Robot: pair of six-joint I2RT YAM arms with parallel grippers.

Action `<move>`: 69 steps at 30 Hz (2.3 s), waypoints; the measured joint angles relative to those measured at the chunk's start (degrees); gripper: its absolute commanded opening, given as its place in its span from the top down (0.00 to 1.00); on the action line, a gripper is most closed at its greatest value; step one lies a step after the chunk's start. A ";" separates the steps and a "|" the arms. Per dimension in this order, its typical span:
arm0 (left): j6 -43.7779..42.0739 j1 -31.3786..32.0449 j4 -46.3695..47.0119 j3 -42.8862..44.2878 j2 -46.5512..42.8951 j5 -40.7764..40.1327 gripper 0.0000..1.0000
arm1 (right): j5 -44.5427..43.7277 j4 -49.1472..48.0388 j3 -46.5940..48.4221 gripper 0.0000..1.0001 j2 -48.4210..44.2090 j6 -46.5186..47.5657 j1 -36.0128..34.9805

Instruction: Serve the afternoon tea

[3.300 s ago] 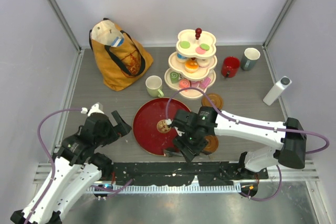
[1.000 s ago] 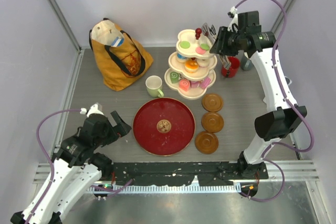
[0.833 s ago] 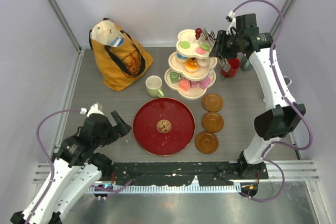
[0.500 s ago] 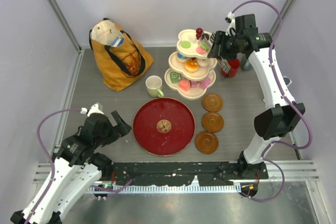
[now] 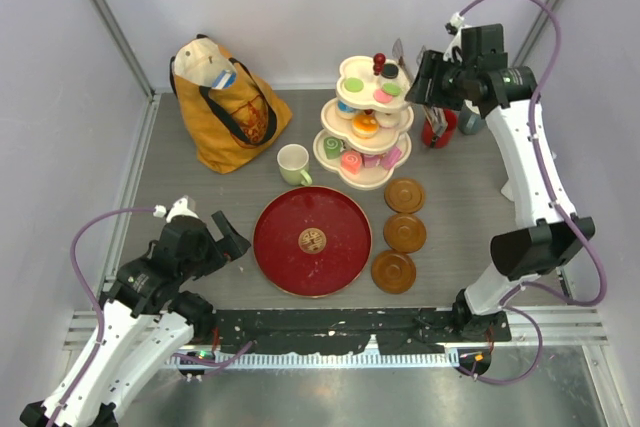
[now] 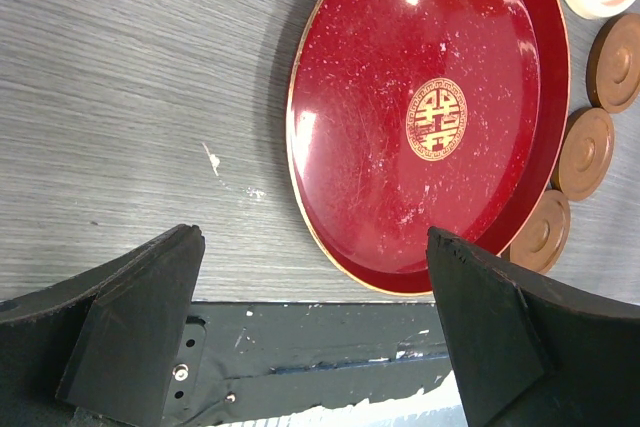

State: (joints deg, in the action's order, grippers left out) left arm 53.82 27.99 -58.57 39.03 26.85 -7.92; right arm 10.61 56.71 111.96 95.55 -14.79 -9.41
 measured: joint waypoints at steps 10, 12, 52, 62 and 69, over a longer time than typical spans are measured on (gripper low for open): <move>0.00 0.00 0.00 0.00 -0.26 0.00 0.00 | -8.09 -5.70 -6.73 0.39 -15.76 -3.06 0.15; 0.00 0.00 0.00 0.00 -0.37 0.02 0.00 | -10.45 -6.86 -10.99 0.39 -19.67 -3.76 0.17; 0.00 0.00 0.00 -0.52 -1.09 0.48 0.00 | -20.57 -24.76 -81.33 0.18 -32.37 -15.13 12.72; 0.04 0.00 -0.02 -0.52 0.61 0.44 0.00 | -18.51 -27.19 -81.68 0.09 -36.70 -15.32 13.94; 0.55 0.00 -0.26 -0.52 0.94 0.39 0.00 | -16.87 -27.50 -81.68 0.10 -41.62 -14.05 13.94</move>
State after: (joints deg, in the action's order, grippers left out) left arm 54.37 27.99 -58.83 38.50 27.79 -7.53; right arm -6.26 29.21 30.28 53.93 -28.84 4.54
